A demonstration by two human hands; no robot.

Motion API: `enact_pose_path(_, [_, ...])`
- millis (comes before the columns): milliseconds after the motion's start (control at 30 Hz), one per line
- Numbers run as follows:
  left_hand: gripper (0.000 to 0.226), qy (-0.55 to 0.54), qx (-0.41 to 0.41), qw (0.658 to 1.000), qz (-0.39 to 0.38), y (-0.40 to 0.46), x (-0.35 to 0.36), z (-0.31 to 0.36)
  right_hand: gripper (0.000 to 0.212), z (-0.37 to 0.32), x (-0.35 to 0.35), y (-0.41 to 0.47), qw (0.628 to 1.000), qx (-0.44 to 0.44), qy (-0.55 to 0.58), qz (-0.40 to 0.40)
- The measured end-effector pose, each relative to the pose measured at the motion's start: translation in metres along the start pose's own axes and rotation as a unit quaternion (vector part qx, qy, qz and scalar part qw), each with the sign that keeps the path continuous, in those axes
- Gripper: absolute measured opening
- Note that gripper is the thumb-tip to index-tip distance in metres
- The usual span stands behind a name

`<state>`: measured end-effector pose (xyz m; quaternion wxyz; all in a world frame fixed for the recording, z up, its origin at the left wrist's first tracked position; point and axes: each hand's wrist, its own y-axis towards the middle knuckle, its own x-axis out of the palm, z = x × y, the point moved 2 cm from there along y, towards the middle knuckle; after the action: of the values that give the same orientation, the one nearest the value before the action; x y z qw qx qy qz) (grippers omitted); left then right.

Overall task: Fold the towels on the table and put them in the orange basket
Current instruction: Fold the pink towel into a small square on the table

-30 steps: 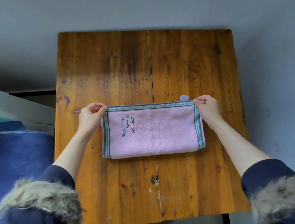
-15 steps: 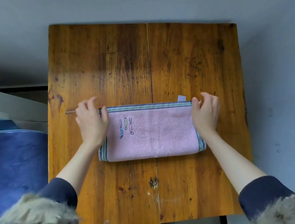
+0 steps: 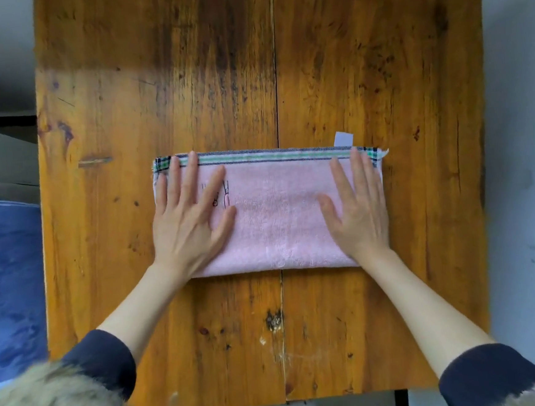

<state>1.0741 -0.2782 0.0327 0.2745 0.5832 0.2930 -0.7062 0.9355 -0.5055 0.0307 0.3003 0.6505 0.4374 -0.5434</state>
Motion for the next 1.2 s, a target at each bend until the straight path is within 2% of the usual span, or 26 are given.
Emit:
enact_pose_path(133, [0.061,0.005,0.008,1.0,0.014,0.0,0.003,-0.003,0.058,0.009,0.002,-0.003,1.0,0.022,0.007,0.006])
enact_pose_path(267, [0.061,-0.002,0.006,1.0,-0.008,0.003,-0.001,0.001,0.059,0.007,0.0,-0.001,1.0,0.024,-0.004,-0.018])
enact_pose_path(367, [0.056,-0.096,0.005,0.995,-0.019,-0.002,-0.012,0.001,0.061,-0.001,-0.007,-0.005,0.998,0.045,-0.025,-0.037])
enact_pose_path(433, [0.046,-0.151,0.004,0.988,0.038,-0.009,-0.023,0.0,0.06,-0.017,-0.014,-0.01,0.998,0.044,-0.026,-0.027])
enact_pose_path(467, [0.041,-0.152,-0.021,0.985,0.079,-0.014,-0.027,-0.003,0.06,-0.028,-0.017,-0.013,0.999,0.031,-0.015,-0.019])
enact_pose_path(533, [0.035,-0.154,-0.138,0.971,0.12,-0.026,-0.032,-0.013,0.058,-0.057,-0.019,-0.019,1.0,-0.013,0.016,-0.008])
enact_pose_path(633, [0.03,-0.201,-0.345,0.914,0.076,-0.038,-0.029,-0.032,0.057,-0.095,-0.011,-0.02,0.996,-0.087,0.026,-0.014])
enact_pose_path(667, [0.032,-0.213,-0.382,0.898,0.054,-0.04,-0.027,-0.036,0.058,-0.102,-0.008,-0.018,0.995,-0.096,0.019,-0.021])
enact_pose_path(700, [0.034,-0.218,-0.39,0.894,0.034,-0.041,-0.026,-0.039,0.059,-0.107,-0.004,-0.015,0.995,-0.095,0.011,-0.032])
enact_pose_path(800, [0.031,-0.202,-0.356,0.913,-0.002,-0.038,-0.025,-0.038,0.063,-0.108,0.009,-0.013,0.995,-0.061,-0.026,-0.071])
enact_pose_path(1000, [0.018,-0.243,-0.367,0.896,-0.061,-0.026,-0.031,-0.039,0.064,-0.109,0.013,-0.015,0.993,-0.035,-0.066,-0.093])
enact_pose_path(1100, [0.014,-0.273,-0.345,0.896,-0.062,-0.024,-0.037,-0.049,0.063,-0.114,0.015,-0.016,0.992,-0.016,-0.08,-0.099])
enact_pose_path(1200, [0.009,-0.344,-0.333,0.877,-0.039,-0.02,-0.046,-0.059,0.063,-0.123,0.017,-0.016,0.992,-0.006,-0.072,-0.104])
